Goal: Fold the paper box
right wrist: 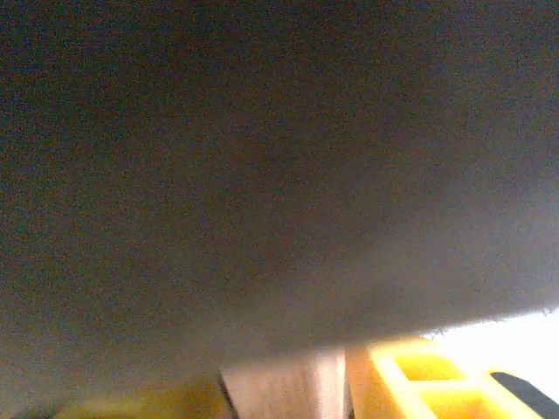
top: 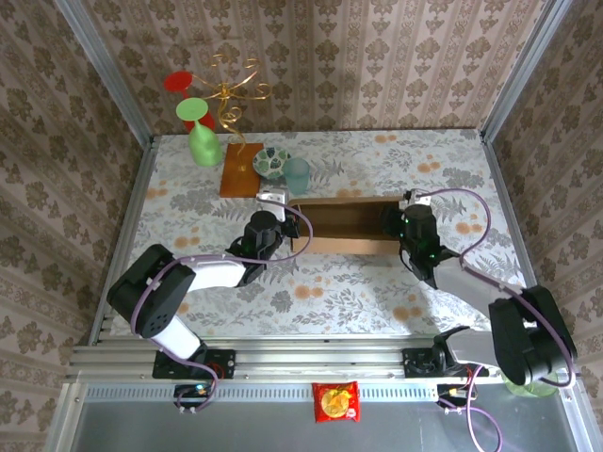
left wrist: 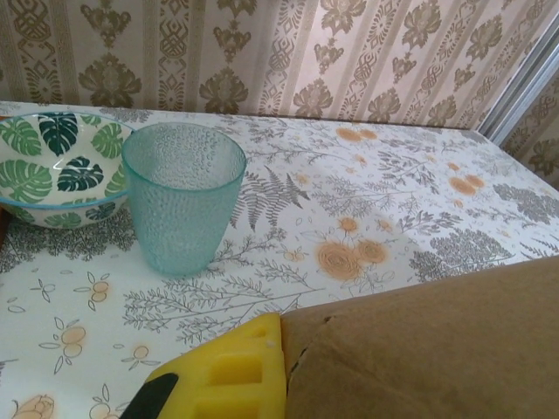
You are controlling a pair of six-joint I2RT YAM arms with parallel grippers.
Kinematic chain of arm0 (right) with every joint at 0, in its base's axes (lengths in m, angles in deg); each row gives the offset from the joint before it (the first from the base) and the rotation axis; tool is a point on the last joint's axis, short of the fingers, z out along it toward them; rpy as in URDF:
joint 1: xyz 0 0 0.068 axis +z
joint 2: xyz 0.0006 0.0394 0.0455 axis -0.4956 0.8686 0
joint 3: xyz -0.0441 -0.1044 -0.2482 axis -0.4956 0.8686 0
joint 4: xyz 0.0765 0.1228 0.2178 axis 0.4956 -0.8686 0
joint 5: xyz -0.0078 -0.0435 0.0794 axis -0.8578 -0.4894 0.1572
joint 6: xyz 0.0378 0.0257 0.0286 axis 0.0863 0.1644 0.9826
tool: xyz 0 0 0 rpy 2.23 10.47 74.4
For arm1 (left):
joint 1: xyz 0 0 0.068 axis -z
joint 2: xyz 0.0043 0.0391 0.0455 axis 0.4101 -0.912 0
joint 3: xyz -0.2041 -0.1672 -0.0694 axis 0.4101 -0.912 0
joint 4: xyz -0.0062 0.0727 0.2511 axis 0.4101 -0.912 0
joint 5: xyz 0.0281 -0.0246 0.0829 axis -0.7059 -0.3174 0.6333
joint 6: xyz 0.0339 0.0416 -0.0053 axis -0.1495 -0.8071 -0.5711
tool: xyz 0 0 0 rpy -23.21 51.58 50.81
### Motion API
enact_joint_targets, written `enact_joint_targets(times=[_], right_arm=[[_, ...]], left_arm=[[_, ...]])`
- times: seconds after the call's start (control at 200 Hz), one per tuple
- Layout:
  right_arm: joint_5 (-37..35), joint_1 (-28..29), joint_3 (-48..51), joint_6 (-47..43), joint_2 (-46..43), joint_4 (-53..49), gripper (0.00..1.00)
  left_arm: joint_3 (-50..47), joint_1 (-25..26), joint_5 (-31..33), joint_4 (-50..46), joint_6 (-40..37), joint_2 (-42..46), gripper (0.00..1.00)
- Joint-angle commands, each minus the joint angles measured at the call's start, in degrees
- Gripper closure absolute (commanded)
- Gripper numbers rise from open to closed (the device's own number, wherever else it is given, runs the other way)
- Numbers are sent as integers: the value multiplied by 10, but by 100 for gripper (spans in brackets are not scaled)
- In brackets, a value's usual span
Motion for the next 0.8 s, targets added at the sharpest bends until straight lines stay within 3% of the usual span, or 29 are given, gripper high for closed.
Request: enact_joint_targets(times=[0.0,0.11,0.425,0.605,0.795], right_arm=[[11,4,1,65,-45,-96,56],[23,3,-16,112,-105,-183,53],[39,19,-108,368,-276,-464,52],[46,39,-202,468,-235,-478,50],[97,64,-259,647,-137,-458,51]], left_arm=[[-14,13,-30,-33,17,1,100],[-18,17,-24,-33,16,0,100],[-16,21,-16,-35,14,-9,100],[-16,24,-11,-33,14,-11,100],[-14,25,-9,-34,12,-10,100]])
